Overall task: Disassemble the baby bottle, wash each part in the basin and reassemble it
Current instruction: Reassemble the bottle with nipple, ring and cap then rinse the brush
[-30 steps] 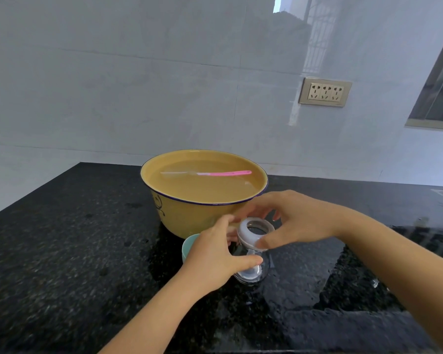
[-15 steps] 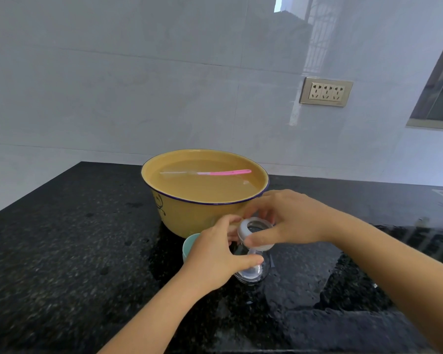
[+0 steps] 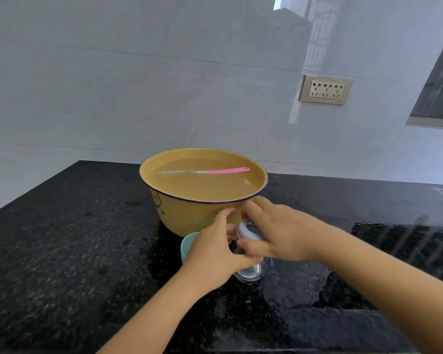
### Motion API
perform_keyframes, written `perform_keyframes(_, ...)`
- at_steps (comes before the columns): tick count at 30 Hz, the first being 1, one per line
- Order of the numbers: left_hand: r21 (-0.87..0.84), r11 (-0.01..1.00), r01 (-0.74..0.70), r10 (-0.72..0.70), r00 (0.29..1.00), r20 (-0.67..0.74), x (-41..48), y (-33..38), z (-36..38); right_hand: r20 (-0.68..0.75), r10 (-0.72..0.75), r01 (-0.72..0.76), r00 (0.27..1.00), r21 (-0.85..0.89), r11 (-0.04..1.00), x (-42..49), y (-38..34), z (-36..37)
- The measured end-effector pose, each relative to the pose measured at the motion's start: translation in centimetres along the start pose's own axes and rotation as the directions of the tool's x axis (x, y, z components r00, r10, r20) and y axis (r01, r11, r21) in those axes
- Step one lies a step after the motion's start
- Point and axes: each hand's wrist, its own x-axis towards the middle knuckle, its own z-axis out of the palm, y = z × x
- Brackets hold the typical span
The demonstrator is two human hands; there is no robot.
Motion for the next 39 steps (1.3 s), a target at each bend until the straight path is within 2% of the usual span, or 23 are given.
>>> perform_keyframes(7, 0.013, 1.000, -0.016, 0.015, 0.999, 0.039, 0.3, 0.1, 0.0, -0.146, 0.180, -0.143, 0.973, 0.233, 0.962, -0.3, -1.1, 1.3)
perform_keyframes(11, 0.038, 0.998, -0.053, 0.051, 0.998, 0.038, 0.1, 0.5, 0.1, -0.158, 0.209, -0.147, 0.965, 0.333, 0.931, -0.6, 0.0, 1.6)
perform_keyframes(14, 0.040, 0.995, -0.096, 0.094, 0.994, 0.052, 0.0, 1.3, 0.2, -0.248, 0.281, -0.127, 0.927, 0.498, 0.858, -1.2, 1.0, 2.3)
perform_keyframes(16, 0.016, 0.990, -0.137, 0.136, 0.989, 0.050, -0.3, 1.6, 0.2, -0.301, 0.397, -0.101, 0.867, 0.674, 0.732, -1.6, 1.2, 2.7)
perform_keyframes(18, 0.007, 0.981, -0.195, 0.195, 0.981, 0.019, -0.7, 1.9, 0.2, -0.282, 0.517, -0.057, 0.808, 0.836, 0.545, -1.9, 1.3, 2.9)
perform_keyframes(20, 0.041, 0.964, -0.262, 0.263, 0.965, -0.025, -1.1, 1.9, 0.2, -0.196, 0.625, -0.048, 0.755, 0.935, 0.351, -1.8, 1.2, 3.3)
perform_keyframes(22, 0.037, 0.953, -0.302, 0.304, 0.950, -0.071, -1.5, 1.9, 0.2, -0.033, 0.701, -0.016, 0.712, 0.998, 0.064, -1.7, 0.7, 3.5)
perform_keyframes(24, -0.030, 0.943, -0.331, 0.325, 0.937, -0.130, -1.7, 1.7, 0.4, 0.100, 0.675, 0.045, 0.731, 0.980, -0.194, -1.7, -0.2, 3.8)
perform_keyframes(26, -0.094, 0.929, -0.357, 0.334, 0.922, -0.194, -1.8, 1.6, 0.6, 0.150, 0.596, 0.063, 0.789, 0.945, -0.321, -1.6, -1.3, 4.3)
perform_keyframes(28, -0.075, 0.917, -0.393, 0.362, 0.895, -0.261, -1.6, 1.7, 0.6, 0.176, 0.516, 0.050, 0.838, 0.917, -0.395, -1.5, -2.0, 5.1)
perform_keyframes(31, 0.077, 0.903, -0.422, 0.425, 0.855, -0.297, -1.5, 1.9, 0.0, 0.174, 0.451, 0.041, 0.875, 0.902, -0.429, -0.8, -2.4, 5.9)
perform_keyframes(35, 0.191, 0.881, -0.432, 0.471, 0.830, -0.299, -1.5, 1.8, -0.2, 0.202, 0.451, 0.012, 0.869, 0.904, -0.426, -0.3, -2.8, 6.5)
perform_keyframes(39, 0.285, 0.847, -0.449, 0.517, 0.820, -0.245, -1.3, 1.8, -0.3, 0.231, 0.407, 0.001, 0.884, 0.869, -0.495, 0.1, -3.2, 7.2)
